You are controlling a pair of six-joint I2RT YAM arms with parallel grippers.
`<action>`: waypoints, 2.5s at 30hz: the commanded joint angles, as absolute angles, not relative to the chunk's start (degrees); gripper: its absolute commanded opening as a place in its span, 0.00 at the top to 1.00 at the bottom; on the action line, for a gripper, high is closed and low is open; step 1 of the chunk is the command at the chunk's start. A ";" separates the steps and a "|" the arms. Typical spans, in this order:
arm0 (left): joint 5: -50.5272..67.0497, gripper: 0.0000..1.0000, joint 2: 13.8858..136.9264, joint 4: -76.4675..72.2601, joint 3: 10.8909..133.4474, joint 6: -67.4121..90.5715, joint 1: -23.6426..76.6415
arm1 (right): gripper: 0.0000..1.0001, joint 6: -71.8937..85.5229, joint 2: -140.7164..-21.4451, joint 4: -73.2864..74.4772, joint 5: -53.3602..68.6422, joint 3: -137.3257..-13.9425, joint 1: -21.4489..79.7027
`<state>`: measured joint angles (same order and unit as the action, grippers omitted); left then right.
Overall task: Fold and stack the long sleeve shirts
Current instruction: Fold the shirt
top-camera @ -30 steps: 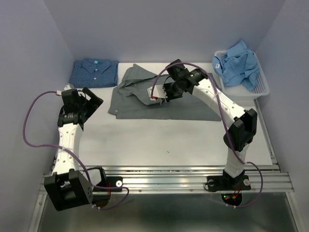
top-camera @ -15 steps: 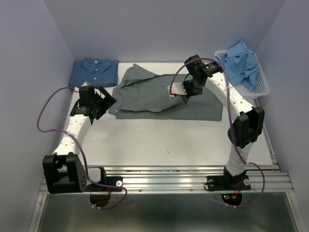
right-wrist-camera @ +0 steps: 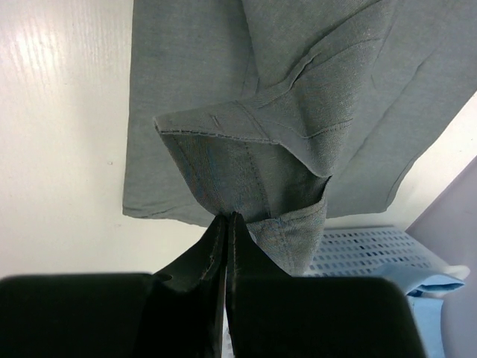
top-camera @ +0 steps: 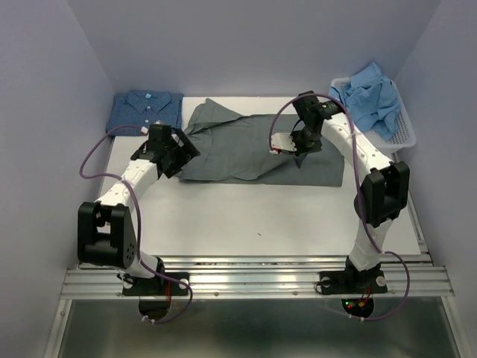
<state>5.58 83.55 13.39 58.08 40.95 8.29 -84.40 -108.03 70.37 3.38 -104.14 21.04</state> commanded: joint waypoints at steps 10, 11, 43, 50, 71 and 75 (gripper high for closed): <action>7.64 0.01 95.17 8.70 65.83 41.57 15.99 | 0.99 -84.55 -106.79 68.03 0.35 -97.04 16.00; 7.99 0.01 95.97 8.53 66.53 41.49 16.34 | 0.99 -84.90 -106.87 67.59 0.26 -95.99 15.39; 4.13 0.01 103.36 10.37 71.72 39.73 17.05 | 0.00 -82.46 -101.87 62.79 6.05 -102.22 12.39; 5.71 0.01 104.15 7.39 69.17 39.64 17.05 | 0.00 -32.51 -100.28 29.38 13.27 -97.56 12.39; 3.42 0.01 99.51 20.20 55.21 38.41 17.05 | 0.00 21.78 -100.39 14.85 3.60 -58.47 13.97; 7.19 0.01 94.85 22.06 48.53 39.46 17.05 | 0.00 24.86 -94.77 16.17 5.53 -49.15 13.97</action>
